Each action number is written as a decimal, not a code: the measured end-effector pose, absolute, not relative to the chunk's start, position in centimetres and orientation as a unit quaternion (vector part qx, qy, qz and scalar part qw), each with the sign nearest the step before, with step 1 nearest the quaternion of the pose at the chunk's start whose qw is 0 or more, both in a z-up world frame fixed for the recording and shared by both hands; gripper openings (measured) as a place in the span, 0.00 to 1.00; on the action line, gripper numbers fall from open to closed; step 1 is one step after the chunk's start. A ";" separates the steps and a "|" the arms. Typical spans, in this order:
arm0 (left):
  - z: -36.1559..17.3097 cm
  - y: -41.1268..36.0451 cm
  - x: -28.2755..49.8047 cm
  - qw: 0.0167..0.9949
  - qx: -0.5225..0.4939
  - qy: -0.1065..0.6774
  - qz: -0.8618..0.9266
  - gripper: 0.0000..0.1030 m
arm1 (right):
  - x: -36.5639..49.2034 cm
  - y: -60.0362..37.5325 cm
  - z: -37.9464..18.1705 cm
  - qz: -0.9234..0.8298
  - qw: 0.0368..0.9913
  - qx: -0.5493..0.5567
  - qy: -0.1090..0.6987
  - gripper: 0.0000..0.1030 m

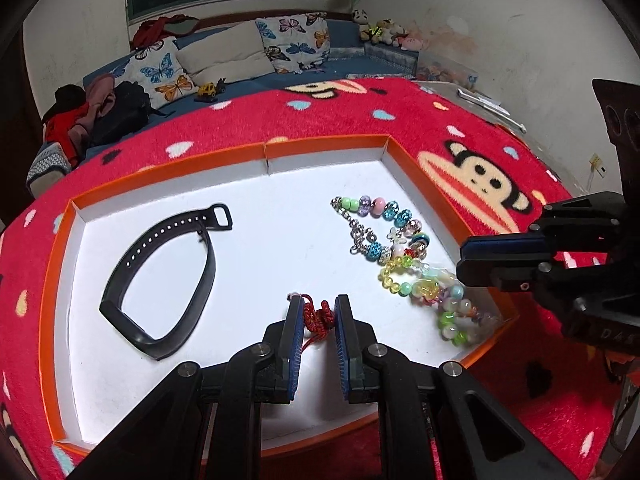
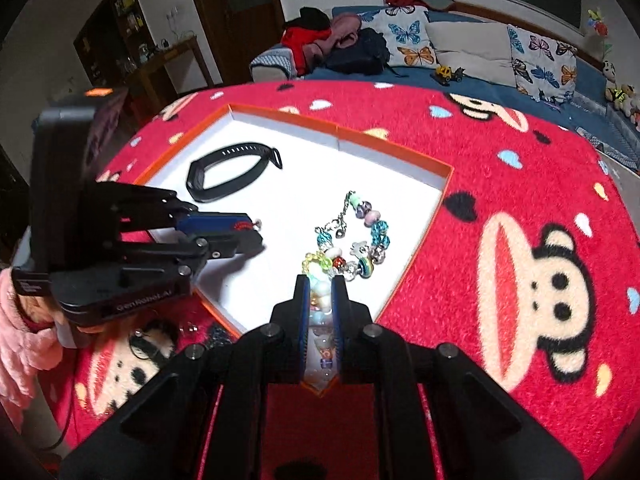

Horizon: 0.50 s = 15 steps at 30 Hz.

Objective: Organize jewelry

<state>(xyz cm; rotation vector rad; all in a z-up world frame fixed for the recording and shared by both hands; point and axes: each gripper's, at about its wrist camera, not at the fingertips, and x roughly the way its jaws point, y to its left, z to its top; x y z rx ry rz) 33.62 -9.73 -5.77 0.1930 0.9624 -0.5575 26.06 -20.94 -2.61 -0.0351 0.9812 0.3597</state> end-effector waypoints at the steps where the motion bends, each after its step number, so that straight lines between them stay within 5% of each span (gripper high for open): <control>1: -5.9 -9.8 33.7 0.844 0.092 0.459 -0.262 0.17 | 26.1 -20.8 -2.7 0.169 0.866 -0.022 0.469 0.12; 5: -5.9 -9.7 33.5 0.844 0.092 0.460 -0.260 0.21 | 26.0 -20.6 -2.9 0.165 0.866 -0.036 0.471 0.18; 7: -5.8 -9.5 33.6 0.845 0.087 0.462 -0.255 0.30 | 25.8 -20.6 -2.7 0.162 0.868 -0.041 0.467 0.33; 15: -3.4 -8.2 32.1 0.858 0.082 0.447 -0.241 0.31 | 22.9 -20.2 -0.3 0.181 0.879 -0.032 0.440 0.34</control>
